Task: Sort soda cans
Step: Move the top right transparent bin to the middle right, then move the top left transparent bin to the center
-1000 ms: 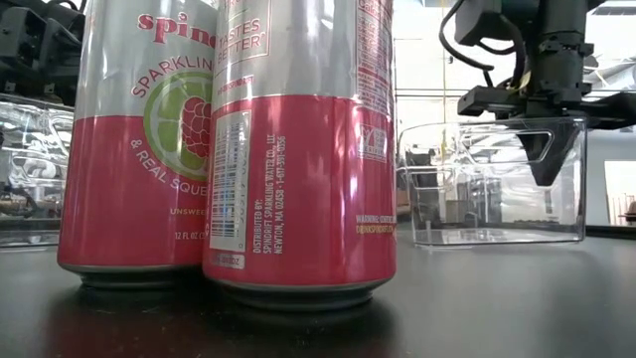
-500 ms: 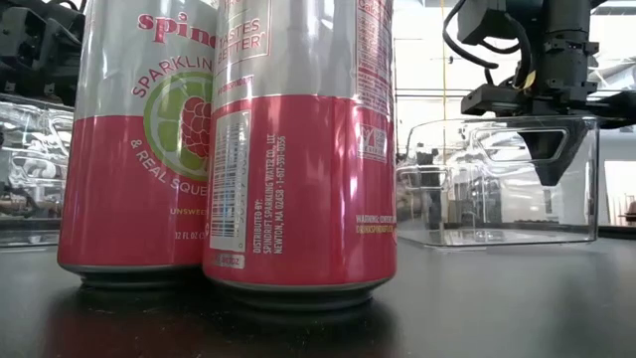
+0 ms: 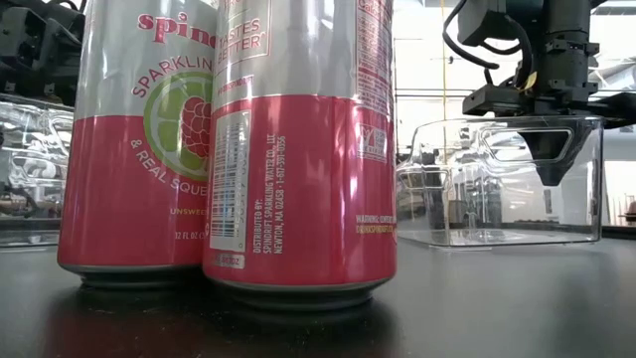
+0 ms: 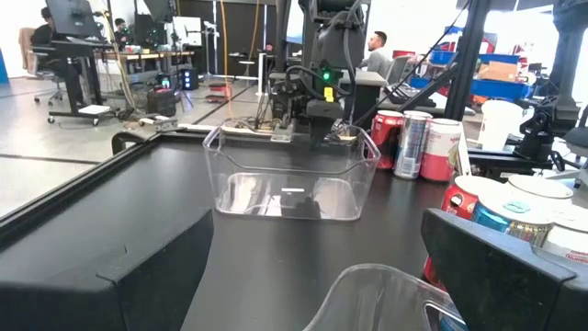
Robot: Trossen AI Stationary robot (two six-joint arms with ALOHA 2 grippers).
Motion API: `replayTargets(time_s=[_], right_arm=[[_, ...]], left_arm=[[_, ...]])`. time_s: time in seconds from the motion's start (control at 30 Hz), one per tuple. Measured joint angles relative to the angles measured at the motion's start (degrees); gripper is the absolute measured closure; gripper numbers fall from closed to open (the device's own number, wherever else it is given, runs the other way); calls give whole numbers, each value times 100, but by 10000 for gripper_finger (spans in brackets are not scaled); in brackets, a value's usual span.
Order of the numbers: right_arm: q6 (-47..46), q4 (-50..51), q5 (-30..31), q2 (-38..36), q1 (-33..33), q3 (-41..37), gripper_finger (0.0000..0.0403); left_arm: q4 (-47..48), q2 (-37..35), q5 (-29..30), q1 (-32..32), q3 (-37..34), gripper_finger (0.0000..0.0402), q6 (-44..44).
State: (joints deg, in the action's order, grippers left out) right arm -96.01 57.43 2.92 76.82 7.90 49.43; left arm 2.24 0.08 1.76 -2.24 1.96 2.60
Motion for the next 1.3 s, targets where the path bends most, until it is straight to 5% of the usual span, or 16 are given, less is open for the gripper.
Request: replayTargets(time_s=[0.5, 0.93, 1.13, 1.3], right_arm=[[241, 13, 0, -2, 0, 0, 391], [515, 314, 2, -166, -29, 25, 280], [1064, 697, 100, -680, -179, 375, 266], [1968, 754, 828, -1204, -234, 804, 269]], left_arm=[[0, 1, 0, 1, 1, 4, 1], [0, 2, 0, 0, 0, 4, 1], [-2, 0, 0, 0, 2, 4, 0], [-2, 2, 0, 0, 0, 4, 1]])
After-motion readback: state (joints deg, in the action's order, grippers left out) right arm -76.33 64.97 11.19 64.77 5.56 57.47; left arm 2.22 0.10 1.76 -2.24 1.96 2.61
